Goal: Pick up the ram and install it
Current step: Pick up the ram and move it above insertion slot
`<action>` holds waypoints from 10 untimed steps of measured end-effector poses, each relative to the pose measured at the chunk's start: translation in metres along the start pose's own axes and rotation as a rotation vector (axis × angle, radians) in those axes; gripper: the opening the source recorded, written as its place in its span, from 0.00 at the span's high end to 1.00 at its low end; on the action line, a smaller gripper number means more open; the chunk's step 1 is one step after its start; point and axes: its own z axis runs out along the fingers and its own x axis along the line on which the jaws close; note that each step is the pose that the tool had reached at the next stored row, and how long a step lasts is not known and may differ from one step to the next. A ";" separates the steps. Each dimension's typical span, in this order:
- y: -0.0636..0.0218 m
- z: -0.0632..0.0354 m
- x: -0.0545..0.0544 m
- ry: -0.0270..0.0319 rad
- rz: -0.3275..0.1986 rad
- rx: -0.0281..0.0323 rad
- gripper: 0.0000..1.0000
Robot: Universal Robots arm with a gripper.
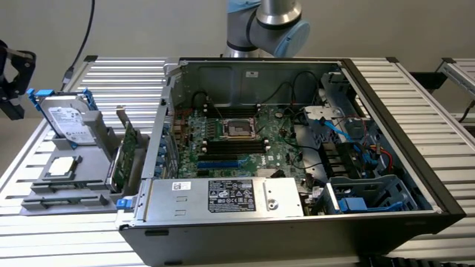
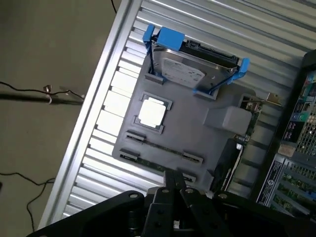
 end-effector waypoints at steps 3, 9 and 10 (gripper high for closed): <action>0.0000 0.0002 0.000 0.0026 -0.054 0.0005 0.89; 0.0000 0.0005 0.000 0.0078 -0.163 0.0014 0.89; 0.0000 0.0006 0.000 0.0086 -0.181 0.0016 0.89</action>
